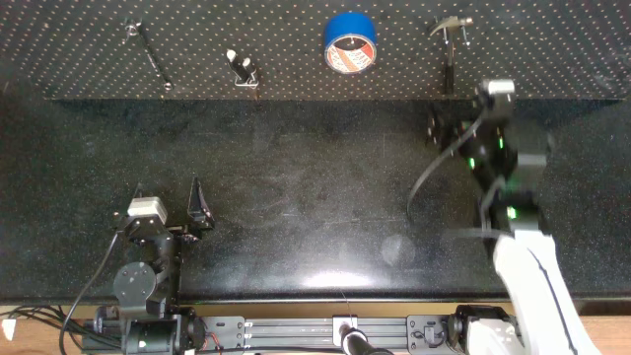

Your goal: Place Tools Onto Pegboard

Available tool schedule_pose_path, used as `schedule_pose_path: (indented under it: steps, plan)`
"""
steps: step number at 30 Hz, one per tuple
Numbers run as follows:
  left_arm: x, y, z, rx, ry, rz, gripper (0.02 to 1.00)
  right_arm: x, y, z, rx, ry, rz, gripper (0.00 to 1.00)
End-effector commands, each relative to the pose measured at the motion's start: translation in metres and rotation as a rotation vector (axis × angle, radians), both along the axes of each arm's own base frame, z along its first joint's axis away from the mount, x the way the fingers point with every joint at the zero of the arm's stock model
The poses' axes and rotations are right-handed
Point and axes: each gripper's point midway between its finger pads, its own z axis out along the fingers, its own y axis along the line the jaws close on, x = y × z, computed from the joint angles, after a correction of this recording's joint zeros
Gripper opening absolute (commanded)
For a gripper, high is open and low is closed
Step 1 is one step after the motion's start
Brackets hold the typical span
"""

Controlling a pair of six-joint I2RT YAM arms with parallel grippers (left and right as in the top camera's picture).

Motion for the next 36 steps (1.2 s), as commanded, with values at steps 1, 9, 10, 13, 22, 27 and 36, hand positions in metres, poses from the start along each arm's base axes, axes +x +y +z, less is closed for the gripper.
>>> schedule_pose_path:
  steps: [1, 9, 10, 13, 22, 27, 36]
  plan:
    - [0.000, -0.001, -0.001, 0.009, 0.001, -0.007, 1.000, -0.073, -0.012, -0.004, -0.090, -0.154, -0.091, 0.917]
    - [0.000, -0.001, -0.001, 0.009, 0.001, -0.007, 0.998, -0.144, -0.009, -0.028, -0.091, -0.137, -0.095, 0.919]
    - [0.000, -0.002, -0.001, 0.009, 0.001, -0.008, 0.998, -0.143, -0.009, -0.044, -0.091, -0.097, -0.096, 0.923]
    - [0.000, -0.002, -0.001, 0.009, 0.001, -0.008, 1.000, -0.143, -0.009, -0.049, -0.091, -0.086, -0.096, 0.921]
    - [0.000, -0.001, -0.001, 0.009, 0.001, -0.007, 1.000, -0.129, -0.008, -0.023, -0.134, -0.277, -0.084, 0.923]
    - [0.000, -0.002, -0.001, 0.009, 0.001, -0.008, 1.000, -0.126, -0.006, -0.021, -0.133, -0.324, -0.070, 0.974]
    - [0.000, -0.002, -0.001, 0.009, 0.001, -0.008, 1.000, -0.126, -0.006, -0.021, -0.133, -0.324, -0.070, 0.976]
